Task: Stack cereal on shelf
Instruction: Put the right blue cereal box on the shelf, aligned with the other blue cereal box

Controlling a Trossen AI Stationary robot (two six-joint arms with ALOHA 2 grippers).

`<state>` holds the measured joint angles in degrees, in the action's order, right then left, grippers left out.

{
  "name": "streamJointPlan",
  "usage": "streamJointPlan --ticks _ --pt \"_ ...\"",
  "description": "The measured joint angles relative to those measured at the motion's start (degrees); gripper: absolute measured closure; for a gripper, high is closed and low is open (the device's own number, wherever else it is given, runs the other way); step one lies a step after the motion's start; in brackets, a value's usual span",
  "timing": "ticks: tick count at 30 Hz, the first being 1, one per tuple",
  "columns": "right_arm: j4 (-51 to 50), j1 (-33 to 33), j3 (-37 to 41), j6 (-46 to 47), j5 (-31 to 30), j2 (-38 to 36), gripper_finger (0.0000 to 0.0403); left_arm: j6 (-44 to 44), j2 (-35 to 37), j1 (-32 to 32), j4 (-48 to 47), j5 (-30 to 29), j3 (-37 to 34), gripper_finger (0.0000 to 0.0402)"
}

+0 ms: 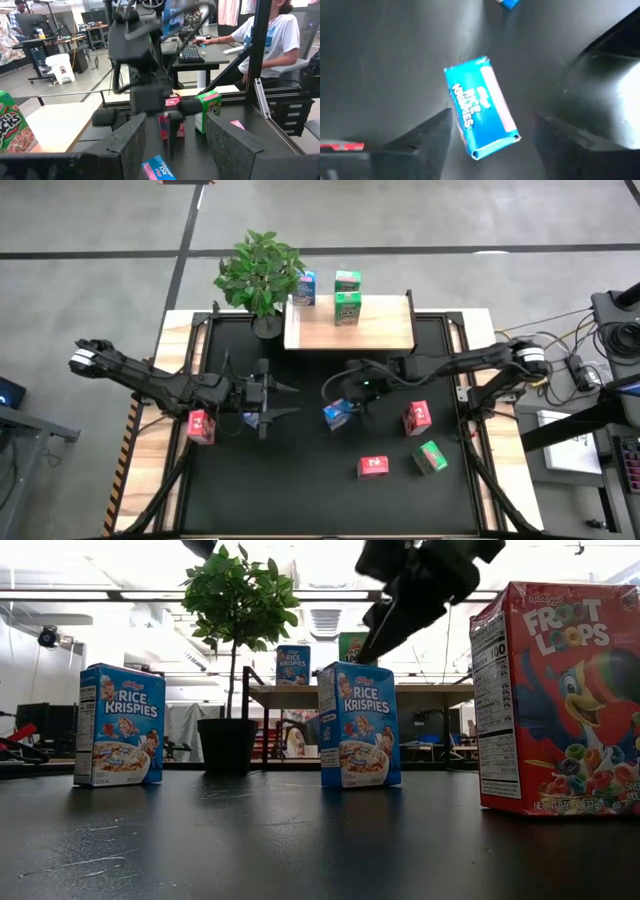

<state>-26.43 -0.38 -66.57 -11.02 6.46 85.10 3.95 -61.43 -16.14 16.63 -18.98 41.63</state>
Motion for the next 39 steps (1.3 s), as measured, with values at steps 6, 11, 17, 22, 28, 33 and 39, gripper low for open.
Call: streamJointPlan --ticks 6,11,17,22,28,33,39 --pt "-5.12 0.00 -3.33 -2.53 0.00 5.92 0.0096 1.76 0.02 0.00 0.03 -0.01 0.00 0.0217" --pt "-5.10 -0.02 -4.59 -2.72 1.37 7.68 0.0118 3.45 0.48 0.00 -0.59 -0.13 0.94 0.0217" --pt "-4.75 0.00 -5.17 -1.51 1.51 7.56 0.0194 7.23 2.04 -0.03 -3.66 -1.97 1.88 0.0217" --pt "-4.92 0.00 -5.92 2.26 1.51 6.45 0.0253 10.18 5.12 0.00 -7.31 -6.89 1.86 0.0217" --pt "-8.19 -0.15 -11.90 9.10 1.38 6.19 0.0298 13.41 8.52 0.00 -8.82 -15.22 1.48 0.0217" --pt "-11.56 -1.59 -20.62 13.37 -1.59 6.50 0.0307 13.86 9.55 -0.03 -9.41 -15.63 0.66 0.0217" --pt "-12.26 -4.90 -30.46 12.99 -13.06 6.86 0.0306 13.93 10.60 -0.01 -11.13 -15.63 0.10 0.0217"
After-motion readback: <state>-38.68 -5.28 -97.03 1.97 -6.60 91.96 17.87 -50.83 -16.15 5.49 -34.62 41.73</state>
